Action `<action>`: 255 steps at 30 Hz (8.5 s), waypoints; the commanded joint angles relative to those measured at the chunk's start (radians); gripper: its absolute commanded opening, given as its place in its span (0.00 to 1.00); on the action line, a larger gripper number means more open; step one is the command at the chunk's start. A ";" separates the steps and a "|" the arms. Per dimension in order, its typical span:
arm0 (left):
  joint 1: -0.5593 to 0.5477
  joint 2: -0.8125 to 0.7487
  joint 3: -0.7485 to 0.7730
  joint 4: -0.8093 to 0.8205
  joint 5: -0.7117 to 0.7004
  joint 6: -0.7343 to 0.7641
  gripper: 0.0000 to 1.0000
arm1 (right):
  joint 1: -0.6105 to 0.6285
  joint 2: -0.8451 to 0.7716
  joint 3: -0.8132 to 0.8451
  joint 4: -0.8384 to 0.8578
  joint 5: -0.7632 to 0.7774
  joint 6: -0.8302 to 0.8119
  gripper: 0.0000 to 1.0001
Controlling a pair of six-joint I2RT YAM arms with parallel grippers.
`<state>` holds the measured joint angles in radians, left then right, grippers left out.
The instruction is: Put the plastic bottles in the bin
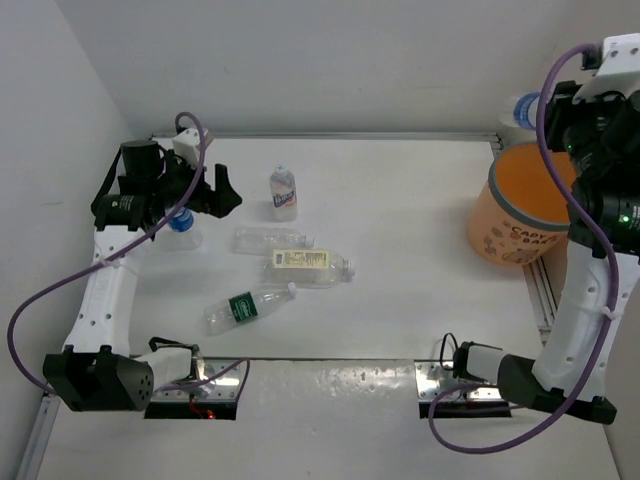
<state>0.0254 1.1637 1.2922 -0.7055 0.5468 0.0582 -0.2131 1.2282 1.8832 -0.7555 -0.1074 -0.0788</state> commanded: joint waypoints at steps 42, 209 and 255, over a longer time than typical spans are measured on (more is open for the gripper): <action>-0.277 0.590 0.275 0.409 -0.151 -0.017 0.89 | -0.378 0.172 -0.062 -0.321 -0.314 -0.033 0.81; 0.427 0.485 0.188 -0.166 0.307 0.681 0.17 | 0.205 0.116 -0.079 -0.137 -0.298 -0.012 1.00; -0.124 0.146 0.332 0.366 0.684 -0.320 0.75 | 0.697 0.239 0.036 0.059 -0.084 -0.107 0.22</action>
<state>-0.1768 1.3449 1.6455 -0.3775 1.2190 -0.2085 0.6823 1.5932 1.9423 -0.7685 -0.2966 -0.2604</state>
